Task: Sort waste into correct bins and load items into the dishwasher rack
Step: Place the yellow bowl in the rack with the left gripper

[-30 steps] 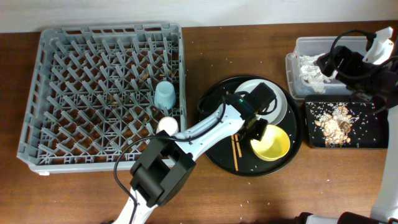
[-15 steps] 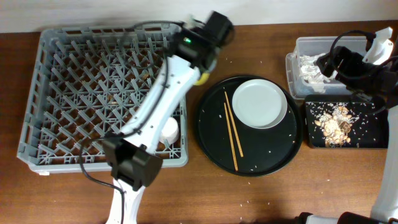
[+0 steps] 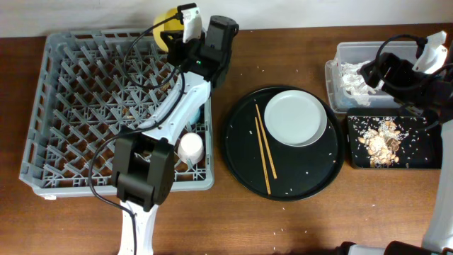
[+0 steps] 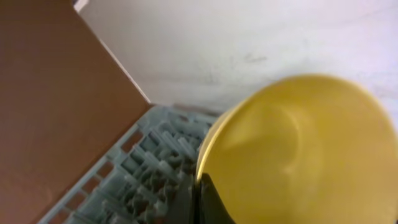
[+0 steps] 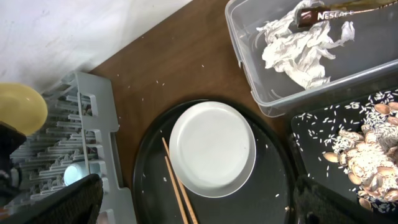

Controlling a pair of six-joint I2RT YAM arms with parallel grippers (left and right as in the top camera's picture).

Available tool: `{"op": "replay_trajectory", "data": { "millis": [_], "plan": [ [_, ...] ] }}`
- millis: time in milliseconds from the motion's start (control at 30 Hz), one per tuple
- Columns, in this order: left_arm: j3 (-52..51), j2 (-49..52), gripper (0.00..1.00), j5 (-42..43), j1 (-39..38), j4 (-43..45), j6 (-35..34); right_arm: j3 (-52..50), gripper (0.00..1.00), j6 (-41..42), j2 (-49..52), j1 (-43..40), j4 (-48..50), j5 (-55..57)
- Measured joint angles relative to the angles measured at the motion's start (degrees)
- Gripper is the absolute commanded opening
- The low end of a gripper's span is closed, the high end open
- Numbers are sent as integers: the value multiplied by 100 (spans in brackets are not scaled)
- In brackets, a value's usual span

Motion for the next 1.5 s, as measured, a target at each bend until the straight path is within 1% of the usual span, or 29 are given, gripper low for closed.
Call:
{"op": "replay_trajectory", "data": {
  "millis": [67,200,300,433,500,533,567,600,633,667,733,800,867,900,933,967,1000,1033,1067,1100,1133,1167,1200,1267,1333,1367,1400,1467,1500],
  "plan": [
    [-201,0,0,11,35,387,402,0,98,2,0,0,-2,0],
    [-243,168,0,122,271,769,942,0,99,0,68,0,-22,-2],
    [-262,555,0,76,297,820,1062,0,98,0,299,0,-74,0],
    [-260,555,0,96,269,804,1064,-2,98,-2,372,7,-83,0],
    [-260,555,1,144,116,741,1143,0,98,2,372,7,-83,0],
    [-260,555,20,229,-20,682,1263,-2,98,-2,372,7,-83,0],
    [-260,553,30,192,-149,566,1364,0,99,0,372,7,-83,-2],
    [-260,553,34,260,-197,337,1414,-2,98,-2,376,7,-85,-2],
    [-273,568,41,435,-227,129,1453,0,98,-2,380,7,-83,2],
    [-284,570,50,570,-258,-116,1464,-2,98,-2,380,7,-90,0],
    [-282,570,56,730,-310,-466,1467,-2,98,0,382,7,-83,0],
    [-286,570,59,793,-452,-826,1495,0,98,2,382,7,-87,2],
    [-286,549,70,1152,-841,-1056,1495,0,99,0,382,7,-87,2],
    [-289,505,71,1449,-933,-1152,1453,-2,98,2,382,7,-85,2],
    [-299,341,71,2065,-981,-1386,1349,-2,98,0,385,7,-85,0],
    [-302,81,71,2879,-990,-1692,1187,-2,98,0,387,7,-81,9],
    [-306,-221,70,3880,-975,-1886,1010,-2,98,-2,387,7,-85,15],
    [-295,-608,68,5434,-966,-1939,758,-2,99,4,387,7,-85,15],
    [-286,-664,64,6502,-968,-1891,483,-2,98,0,387,7,-103,15],
    [-286,-555,63,7331,-979,-1895,92,-2,99,-2,387,7,-107,15],
    [-289,-321,63,7831,-1005,-1897,-361,-2,99,2,387,7,-120,15],
    [-291,35,62,8107,-1023,-1899,-852,-2,98,0,387,7,-133,15],
    [-293,264,63,8207,-1034,-1862,-1224,-2,99,0,387,7,-136,17],
    [-297,756,53,8358,-1036,-1766,-1847,-2,99,-2,387,7,-136,15],
    [-308,754,47,8327,-1080,-1797,-2057,-2,98,0,387,7,-136,15],
    [-308,754,43,8155,-1163,-1755,-2094,-2,98,0,387,7,-136,15],
    [-308,756,33,7864,-1346,-1731,-2120,-2,98,-2,387,7,-136,15],
    [-310,756,7,7370,-1679,-1687,-2162,-2,98,4,387,7,-138,15],
    [-310,756,1,7230,-1755,-1679,-2173,-2,98,0,387,7,-138,15]
  ]
}}
